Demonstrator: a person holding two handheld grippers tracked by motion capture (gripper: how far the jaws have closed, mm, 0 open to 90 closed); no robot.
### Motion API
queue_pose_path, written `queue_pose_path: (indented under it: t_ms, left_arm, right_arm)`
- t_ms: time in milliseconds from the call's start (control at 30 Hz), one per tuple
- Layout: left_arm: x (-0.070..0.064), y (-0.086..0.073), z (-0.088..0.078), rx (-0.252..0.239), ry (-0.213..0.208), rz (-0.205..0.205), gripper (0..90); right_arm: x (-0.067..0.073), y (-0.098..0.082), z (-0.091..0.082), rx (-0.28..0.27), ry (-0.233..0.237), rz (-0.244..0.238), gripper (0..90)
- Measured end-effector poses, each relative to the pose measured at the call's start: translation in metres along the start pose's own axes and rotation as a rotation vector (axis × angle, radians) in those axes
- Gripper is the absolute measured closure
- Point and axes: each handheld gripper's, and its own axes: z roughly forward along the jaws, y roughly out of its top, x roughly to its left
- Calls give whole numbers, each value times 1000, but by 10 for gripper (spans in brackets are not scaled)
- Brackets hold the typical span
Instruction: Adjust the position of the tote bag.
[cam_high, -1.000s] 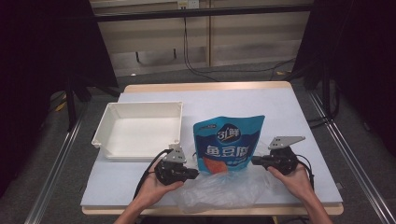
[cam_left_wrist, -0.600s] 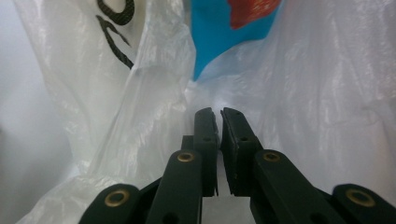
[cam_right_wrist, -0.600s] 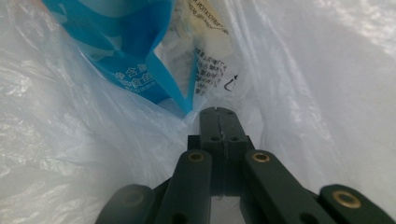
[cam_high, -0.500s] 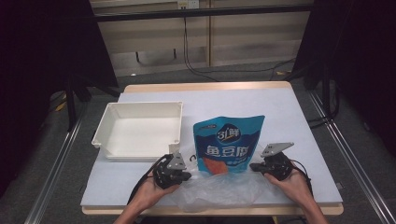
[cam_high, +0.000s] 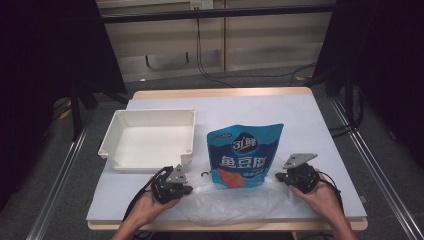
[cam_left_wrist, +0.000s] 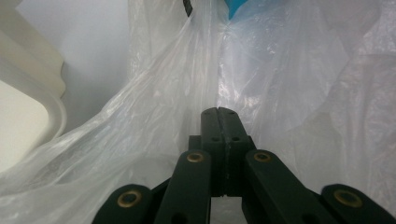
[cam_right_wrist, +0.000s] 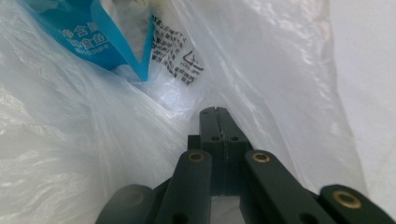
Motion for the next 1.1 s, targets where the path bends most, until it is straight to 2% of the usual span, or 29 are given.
queue_pose_path:
  t_ms: [67,133,267,333,367,467,533,600,733,833,867,900,1000,1067,1100]
  left_arm:
    - [1,-1,1,-17,-1,-27,900]
    - [0,0,1,-8,1,-10,900]
    - [1,0,1,-8,-5,-17,900]
    - [0,0,2,-17,4,-27,900]
    - [0,0,2,-18,-6,-28,900]
    - [0,0,2,-28,-3,-35,900]
    - [0,1,2,-20,9,-26,900]
    - [1,1,2,-21,-5,-30,900]
    - [0,3,4,-26,2,-32,900]
    - [0,3,4,-19,5,-29,900]
    - [1,2,5,-42,-6,-32,900]
    - [4,1,4,-36,-19,-38,900]
    - [4,1,3,-29,-15,-39,900]
    - [4,0,4,-41,-7,-41,900]
    - [5,-1,2,-30,-5,-38,900]
  right_arm:
    - [0,-2,-2,6,0,-3,900]
    - [-1,-5,-4,3,1,6,900]
    - [-2,-10,-8,2,4,15,900]
    - [-2,-11,-10,11,0,19,900]
    - [-2,-11,-10,15,4,26,900]
    - [-3,-13,-11,14,-3,20,900]
    - [-2,-17,-15,18,-8,16,900]
    - [-4,-21,-18,15,-11,21,900]
    - [-4,-26,-22,13,-17,27,900]
    - [-5,-27,-22,11,-13,34,900]
    - [-5,-27,-23,12,-12,35,900]
    - [-6,-27,-22,10,-8,35,900]
    - [-8,-27,-23,11,-14,36,900]
    - [-8,-28,-22,6,-10,38,900]
    - [-8,-28,-22,5,-11,38,900]
